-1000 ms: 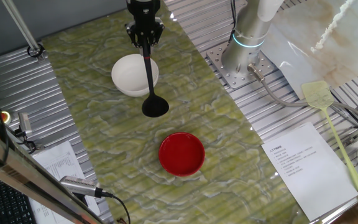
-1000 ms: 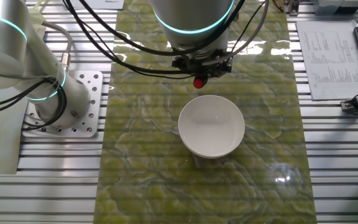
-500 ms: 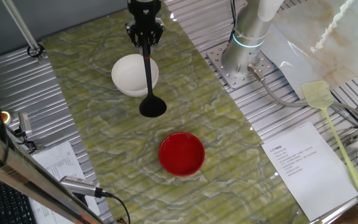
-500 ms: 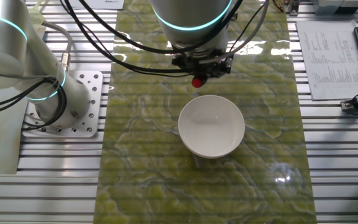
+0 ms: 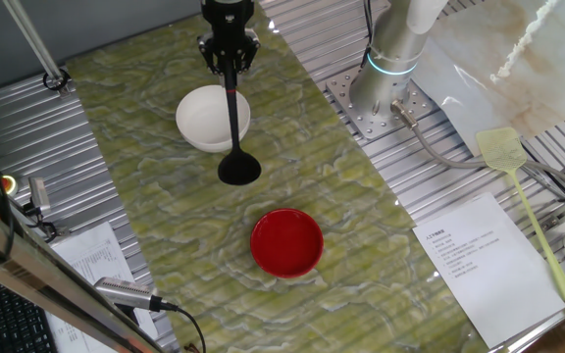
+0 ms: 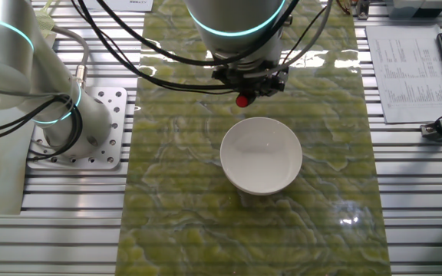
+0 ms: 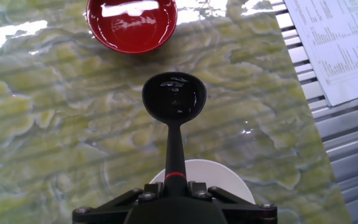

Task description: Scoop water with a large spoon from one bowl to another

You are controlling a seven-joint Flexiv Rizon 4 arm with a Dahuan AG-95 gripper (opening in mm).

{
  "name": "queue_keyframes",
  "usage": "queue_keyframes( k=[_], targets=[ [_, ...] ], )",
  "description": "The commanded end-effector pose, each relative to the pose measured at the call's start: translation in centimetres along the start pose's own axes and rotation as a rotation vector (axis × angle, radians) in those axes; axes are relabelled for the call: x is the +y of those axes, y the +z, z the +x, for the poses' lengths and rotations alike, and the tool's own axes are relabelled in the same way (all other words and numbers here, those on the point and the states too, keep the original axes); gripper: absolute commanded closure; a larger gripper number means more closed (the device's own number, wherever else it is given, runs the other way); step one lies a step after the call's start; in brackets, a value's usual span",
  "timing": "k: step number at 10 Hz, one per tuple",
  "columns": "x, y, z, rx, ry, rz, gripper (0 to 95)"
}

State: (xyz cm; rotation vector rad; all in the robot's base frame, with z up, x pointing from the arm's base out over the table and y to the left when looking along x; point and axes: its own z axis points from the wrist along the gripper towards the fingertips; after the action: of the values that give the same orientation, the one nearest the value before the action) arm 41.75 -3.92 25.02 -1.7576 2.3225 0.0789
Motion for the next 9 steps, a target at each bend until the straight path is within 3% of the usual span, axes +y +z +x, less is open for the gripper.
queue_keyframes(
  k=[1,9],
  targets=[
    [-0.1,-0.2,0.3,0.003,0.001,0.003,95.0],
    [-1.0,-1.8,3.3,-0.012,-0.037,0.000,95.0]
  ],
)
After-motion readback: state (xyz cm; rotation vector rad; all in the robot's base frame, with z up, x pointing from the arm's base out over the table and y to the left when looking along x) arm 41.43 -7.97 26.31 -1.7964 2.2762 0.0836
